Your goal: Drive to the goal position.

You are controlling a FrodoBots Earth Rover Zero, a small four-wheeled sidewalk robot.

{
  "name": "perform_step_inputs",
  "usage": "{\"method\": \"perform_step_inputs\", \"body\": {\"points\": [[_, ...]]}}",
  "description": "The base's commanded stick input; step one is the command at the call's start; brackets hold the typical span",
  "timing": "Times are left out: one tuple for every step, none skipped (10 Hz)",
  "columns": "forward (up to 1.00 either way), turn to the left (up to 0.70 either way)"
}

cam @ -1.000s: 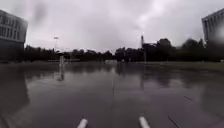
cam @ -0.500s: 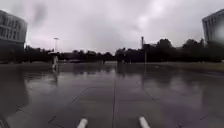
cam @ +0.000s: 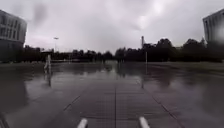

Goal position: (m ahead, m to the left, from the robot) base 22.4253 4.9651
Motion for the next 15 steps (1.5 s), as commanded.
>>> {"method": "perform_step_inputs", "body": {"points": [[1.0,-0.25],[1.0,-0.05],[1.0,0.0],[1.0,0.0],[1.0,0.0],[1.0,0.0],[1.0,0.0],[1.0,0.0],[1.0,0.0],[1.0,0.0],[1.0,0.0],[1.0,0.0],[1.0,0.0],[1.0,0.0],[1.0,0.0]]}}
